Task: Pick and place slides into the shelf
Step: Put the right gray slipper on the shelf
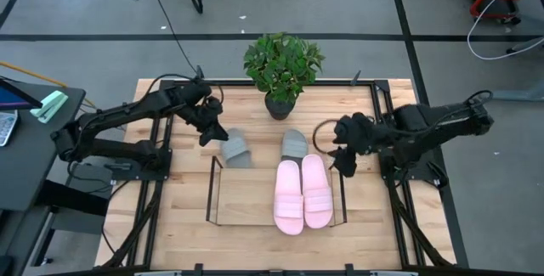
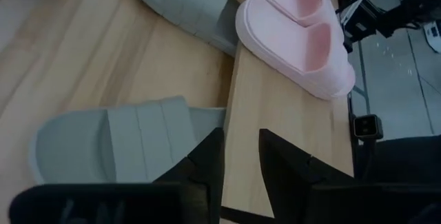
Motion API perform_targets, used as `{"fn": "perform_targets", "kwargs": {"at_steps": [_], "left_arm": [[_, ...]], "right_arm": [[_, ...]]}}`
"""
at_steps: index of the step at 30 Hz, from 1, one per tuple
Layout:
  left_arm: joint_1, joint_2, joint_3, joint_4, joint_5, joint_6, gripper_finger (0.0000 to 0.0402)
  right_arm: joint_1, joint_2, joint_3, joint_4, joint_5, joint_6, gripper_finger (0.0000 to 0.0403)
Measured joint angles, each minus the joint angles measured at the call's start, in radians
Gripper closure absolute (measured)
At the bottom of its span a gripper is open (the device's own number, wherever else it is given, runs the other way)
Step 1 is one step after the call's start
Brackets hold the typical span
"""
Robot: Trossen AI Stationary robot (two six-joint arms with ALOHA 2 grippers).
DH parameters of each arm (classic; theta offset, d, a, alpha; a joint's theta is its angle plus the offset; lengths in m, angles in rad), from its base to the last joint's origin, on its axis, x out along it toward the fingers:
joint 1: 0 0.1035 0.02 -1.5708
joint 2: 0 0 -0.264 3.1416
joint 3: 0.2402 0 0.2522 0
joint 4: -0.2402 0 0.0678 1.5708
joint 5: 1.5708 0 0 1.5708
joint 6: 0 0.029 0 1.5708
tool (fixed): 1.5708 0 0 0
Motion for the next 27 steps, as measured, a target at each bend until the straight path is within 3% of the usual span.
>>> {"fn": "perform_targets", "kwargs": {"at_steps": [15,22,27], "left_arm": [[0.067,0.013,0.000,0.006,-0.003,0.123,0.0312],[0.174,0.114,0.000,0.012,0.000,0.103,0.0301],[0.205,0.238,0.000,0.012,0.087,0.092,0.0287]], "right_arm": [[-0.269,0.000,0.000,0.005,-0.202,-0.134,0.0190],[-0.342,0.000,0.000,0.007,-0.257,-0.217,0.0190],[-0.370,0.000,0.000,0.011,-0.292,-0.269,0.0190]]}}
